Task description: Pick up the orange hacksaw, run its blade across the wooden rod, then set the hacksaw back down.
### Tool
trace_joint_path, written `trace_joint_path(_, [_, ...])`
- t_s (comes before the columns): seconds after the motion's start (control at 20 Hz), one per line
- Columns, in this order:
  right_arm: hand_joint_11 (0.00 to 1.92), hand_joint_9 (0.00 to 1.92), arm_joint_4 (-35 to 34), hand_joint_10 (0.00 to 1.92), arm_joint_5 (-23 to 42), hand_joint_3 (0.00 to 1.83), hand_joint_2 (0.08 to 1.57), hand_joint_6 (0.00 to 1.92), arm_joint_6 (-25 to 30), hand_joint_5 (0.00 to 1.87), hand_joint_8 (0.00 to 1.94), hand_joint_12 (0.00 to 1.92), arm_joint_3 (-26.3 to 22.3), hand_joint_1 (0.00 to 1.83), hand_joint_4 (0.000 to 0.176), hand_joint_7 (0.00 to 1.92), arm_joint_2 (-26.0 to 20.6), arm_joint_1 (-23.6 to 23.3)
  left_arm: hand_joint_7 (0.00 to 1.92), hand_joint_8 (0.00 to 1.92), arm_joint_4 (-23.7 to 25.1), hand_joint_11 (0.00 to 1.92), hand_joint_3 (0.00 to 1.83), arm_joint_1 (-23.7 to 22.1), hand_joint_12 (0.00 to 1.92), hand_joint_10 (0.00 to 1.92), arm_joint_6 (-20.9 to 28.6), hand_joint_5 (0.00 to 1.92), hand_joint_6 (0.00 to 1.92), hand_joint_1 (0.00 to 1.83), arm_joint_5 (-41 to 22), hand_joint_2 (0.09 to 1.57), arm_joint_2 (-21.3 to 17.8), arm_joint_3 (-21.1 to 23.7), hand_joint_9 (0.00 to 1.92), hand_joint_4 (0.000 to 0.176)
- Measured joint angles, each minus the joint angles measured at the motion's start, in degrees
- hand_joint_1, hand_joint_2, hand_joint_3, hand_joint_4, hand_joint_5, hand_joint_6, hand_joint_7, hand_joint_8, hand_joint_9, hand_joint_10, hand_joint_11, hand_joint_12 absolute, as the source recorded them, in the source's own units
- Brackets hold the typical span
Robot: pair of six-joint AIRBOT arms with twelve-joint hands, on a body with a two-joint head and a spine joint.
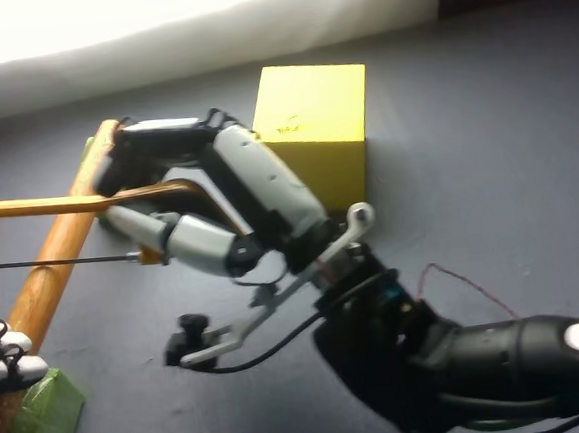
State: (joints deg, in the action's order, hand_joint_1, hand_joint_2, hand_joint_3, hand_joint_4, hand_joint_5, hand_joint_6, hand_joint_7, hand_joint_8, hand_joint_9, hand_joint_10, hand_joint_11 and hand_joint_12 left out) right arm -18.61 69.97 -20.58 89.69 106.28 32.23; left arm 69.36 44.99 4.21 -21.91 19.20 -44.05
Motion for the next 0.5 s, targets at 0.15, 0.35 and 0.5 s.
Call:
trace_joint_path(0.15, [0.57,0.85,-0.44,0.83,0.33,0.00,1.15,0.91,-0.79,0.92,1.22,1.18,-2.97,1.23,0.000,0.95,-3.28,0.90,0.03,0.01,0.07,0.01,0.00,0.02,0.00,0.01,0.00,0.03,0.01,0.01,-0.20,1.29,0.00,-0.11,0.03,0.000])
trace_joint_path(0.35, [0.58,0.87,-0.20,0.82,0.07,0.00,1.15,0.95,-2.23,0.90,1.19,1.17,-7.21,1.23,0.000,0.96,-6.97,2.14,0.05,0.00,0.00,0.05,0.00,0.02,0.03,0.01,0.00,0.05,0.00,0.04,-0.24,1.28,0.00,-0.11,0.06,0.000])
trace_joint_path(0.5, [0.60,0.89,-0.24,0.81,0.33,0.00,1.14,0.94,-2.75,0.91,1.18,1.17,-9.62,1.23,0.000,0.97,-9.44,3.06,0.03,0.00,0.02,0.00,0.00,0.13,0.01,0.00,0.00,0.03,0.00,0.03,-0.33,1.28,0.00,-0.11,0.04,0.000])
